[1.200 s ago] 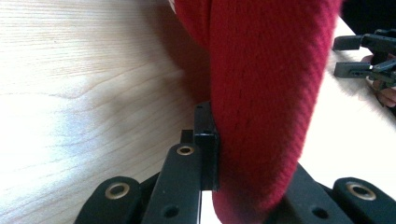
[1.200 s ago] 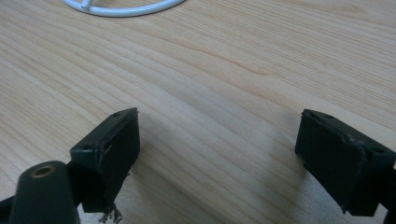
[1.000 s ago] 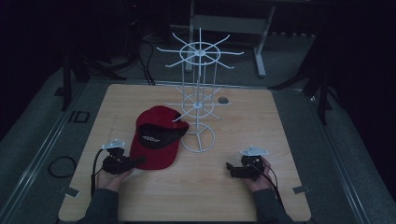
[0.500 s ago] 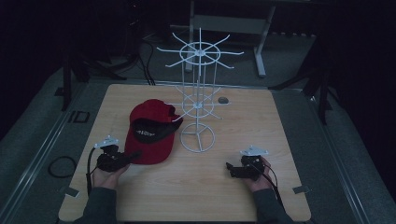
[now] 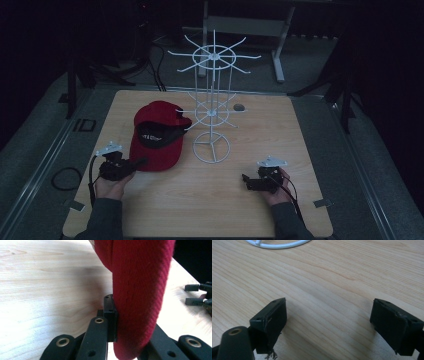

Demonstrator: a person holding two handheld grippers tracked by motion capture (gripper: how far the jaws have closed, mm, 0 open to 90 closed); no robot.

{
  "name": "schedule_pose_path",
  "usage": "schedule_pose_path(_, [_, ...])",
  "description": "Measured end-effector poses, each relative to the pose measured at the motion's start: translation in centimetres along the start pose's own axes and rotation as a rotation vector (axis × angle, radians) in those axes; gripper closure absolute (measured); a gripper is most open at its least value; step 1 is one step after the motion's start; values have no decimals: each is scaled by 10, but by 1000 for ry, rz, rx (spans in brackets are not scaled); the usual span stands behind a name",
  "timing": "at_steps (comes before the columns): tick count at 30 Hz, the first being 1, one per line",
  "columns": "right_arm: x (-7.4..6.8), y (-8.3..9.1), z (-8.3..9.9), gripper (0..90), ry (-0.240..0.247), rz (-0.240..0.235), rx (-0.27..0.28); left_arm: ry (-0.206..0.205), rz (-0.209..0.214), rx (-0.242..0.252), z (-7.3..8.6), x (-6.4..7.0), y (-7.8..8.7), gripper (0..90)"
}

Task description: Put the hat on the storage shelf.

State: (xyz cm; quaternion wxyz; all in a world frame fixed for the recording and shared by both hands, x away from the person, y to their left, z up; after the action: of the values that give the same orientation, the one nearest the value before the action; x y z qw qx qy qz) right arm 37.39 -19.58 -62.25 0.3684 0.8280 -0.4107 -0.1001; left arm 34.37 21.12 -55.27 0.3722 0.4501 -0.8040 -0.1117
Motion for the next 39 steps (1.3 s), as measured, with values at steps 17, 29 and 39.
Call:
schedule_pose_path(17, [0,0,0,137,1,1,0,-7,-13,57,-18,4,12,856])
schedule_pose_path(29, [0,0,0,137,1,1,2,-28,-15,83,-32,10,18,856])
schedule_pose_path(39, [0,0,0,137,0,1,1,-40,-17,98,-40,14,21,856])
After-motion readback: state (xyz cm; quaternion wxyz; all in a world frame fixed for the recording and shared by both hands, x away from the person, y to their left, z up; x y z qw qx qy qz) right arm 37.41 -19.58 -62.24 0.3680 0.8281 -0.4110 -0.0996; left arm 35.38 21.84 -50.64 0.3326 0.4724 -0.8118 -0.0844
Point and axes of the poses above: each handheld gripper's, and its own axes: y roughly backward along the jaws, z roughly out of its underside, x roughly to its right, the point moved 8 cm from there along -y, roughly forward along the jaws, and after that the axes turned 10 degrees about y, right-handed, at the moved point
